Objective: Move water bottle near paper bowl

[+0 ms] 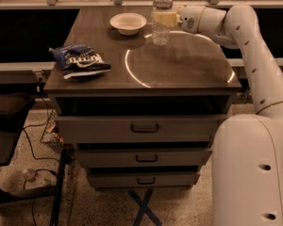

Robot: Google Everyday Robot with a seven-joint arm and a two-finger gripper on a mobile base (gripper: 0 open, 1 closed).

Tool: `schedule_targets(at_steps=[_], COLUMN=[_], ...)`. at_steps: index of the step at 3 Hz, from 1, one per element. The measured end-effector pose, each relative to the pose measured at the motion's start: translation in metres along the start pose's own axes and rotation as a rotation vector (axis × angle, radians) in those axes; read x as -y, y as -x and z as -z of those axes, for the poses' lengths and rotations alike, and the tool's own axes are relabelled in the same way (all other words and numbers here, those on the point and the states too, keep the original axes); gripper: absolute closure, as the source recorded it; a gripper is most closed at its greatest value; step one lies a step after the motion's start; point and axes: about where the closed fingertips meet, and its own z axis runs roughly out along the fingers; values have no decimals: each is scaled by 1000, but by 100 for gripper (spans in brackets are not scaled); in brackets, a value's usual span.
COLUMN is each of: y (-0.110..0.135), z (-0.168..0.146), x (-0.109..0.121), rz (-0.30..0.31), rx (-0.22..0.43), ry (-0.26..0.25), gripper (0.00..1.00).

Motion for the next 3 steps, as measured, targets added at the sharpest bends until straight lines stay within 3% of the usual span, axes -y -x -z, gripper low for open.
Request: schedule_targets(at_steps=[3], y=[-10], z=[-27], x=[4], rz=[42], rx=[1], ry=[-15], gripper=[100])
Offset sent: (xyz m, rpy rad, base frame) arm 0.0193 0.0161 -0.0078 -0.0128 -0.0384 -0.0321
